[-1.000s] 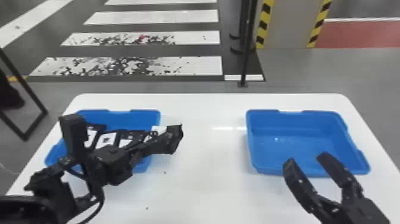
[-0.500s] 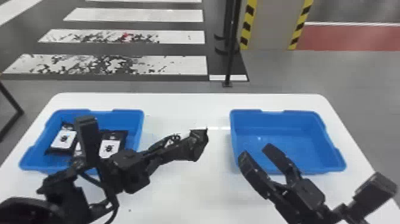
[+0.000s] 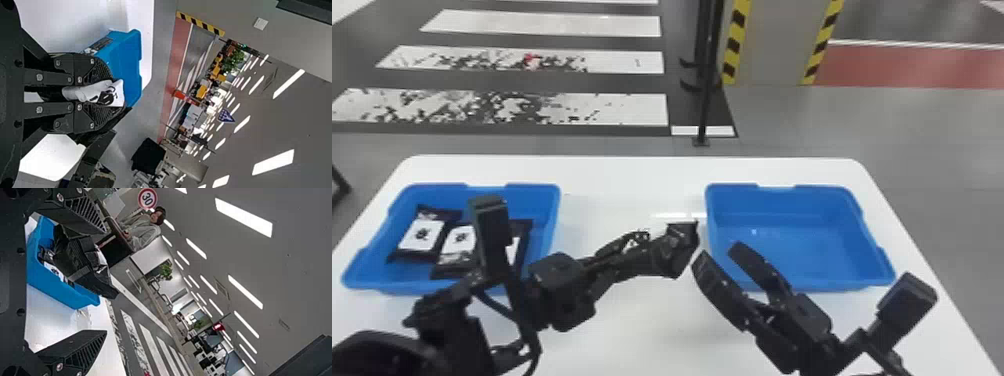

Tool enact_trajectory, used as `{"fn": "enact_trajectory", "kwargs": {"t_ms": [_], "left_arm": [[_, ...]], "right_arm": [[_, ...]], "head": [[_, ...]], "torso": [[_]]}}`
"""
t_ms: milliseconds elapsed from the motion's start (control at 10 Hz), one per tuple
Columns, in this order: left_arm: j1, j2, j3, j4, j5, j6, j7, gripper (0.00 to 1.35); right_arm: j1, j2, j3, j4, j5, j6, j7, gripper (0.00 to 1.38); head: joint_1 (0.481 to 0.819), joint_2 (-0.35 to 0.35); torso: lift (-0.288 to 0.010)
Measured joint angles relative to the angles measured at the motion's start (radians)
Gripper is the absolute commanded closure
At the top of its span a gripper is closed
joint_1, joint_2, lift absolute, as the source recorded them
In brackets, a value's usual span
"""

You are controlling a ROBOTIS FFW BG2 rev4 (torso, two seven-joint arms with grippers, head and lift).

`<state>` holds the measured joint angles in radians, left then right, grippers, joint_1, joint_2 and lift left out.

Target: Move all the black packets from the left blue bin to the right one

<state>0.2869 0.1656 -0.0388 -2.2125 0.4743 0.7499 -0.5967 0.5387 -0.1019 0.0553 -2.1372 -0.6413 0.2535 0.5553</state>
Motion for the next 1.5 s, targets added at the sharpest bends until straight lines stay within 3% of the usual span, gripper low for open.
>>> {"fn": "enact_trajectory", "kwargs": {"t_ms": [200, 300, 400, 600, 900, 1000, 1200, 1300, 1500], "left_arm": [[-0.01, 0.002, -0.032, 0.006, 0.015, 0.001, 0.0, 1.16], [-0.014, 0.003, -0.046, 0.012, 0.021, 0.004, 0.0, 1.16], [-0.014, 0.003, -0.056, 0.016, 0.025, 0.006, 0.001, 1.16], [-0.015, 0.003, -0.062, 0.019, 0.028, 0.008, 0.001, 1.16], [-0.017, 0.004, -0.066, 0.02, 0.029, -0.001, 0.002, 1.16], [-0.016, 0.003, -0.067, 0.02, 0.032, -0.007, 0.004, 1.07], [0.001, 0.001, -0.064, 0.025, 0.059, -0.042, 0.022, 0.18], [0.017, -0.003, -0.05, 0.027, 0.07, -0.059, 0.023, 0.07], [0.046, -0.012, -0.018, 0.027, 0.079, -0.089, 0.023, 0.17]], "right_arm": [[-0.026, -0.006, 0.03, 0.017, -0.028, 0.034, 0.0, 0.13], [-0.042, -0.007, 0.043, 0.03, -0.041, 0.038, -0.001, 0.32], [-0.057, -0.009, 0.05, 0.046, -0.054, 0.038, -0.004, 0.79], [-0.067, -0.01, 0.052, 0.063, -0.09, 0.026, -0.021, 1.27], [-0.065, -0.007, 0.061, 0.066, -0.123, 0.033, -0.022, 1.28], [-0.065, -0.006, 0.064, 0.068, -0.13, 0.033, -0.022, 1.28], [-0.066, -0.005, 0.066, 0.073, -0.144, 0.034, -0.021, 1.28], [-0.075, -0.005, 0.062, 0.084, -0.147, 0.034, -0.019, 1.28], [-0.119, -0.015, 0.029, 0.13, -0.143, 0.034, -0.021, 1.28]], "head": [[0.695, -0.039], [0.695, -0.04], [0.695, -0.041], [0.695, -0.052], [0.695, -0.048], [0.695, -0.046], [0.695, -0.043], [0.695, -0.039], [0.695, -0.039]], "torso": [[-0.14], [-0.14], [-0.14], [-0.14], [-0.14], [-0.14], [-0.14], [-0.14], [-0.14]]}}
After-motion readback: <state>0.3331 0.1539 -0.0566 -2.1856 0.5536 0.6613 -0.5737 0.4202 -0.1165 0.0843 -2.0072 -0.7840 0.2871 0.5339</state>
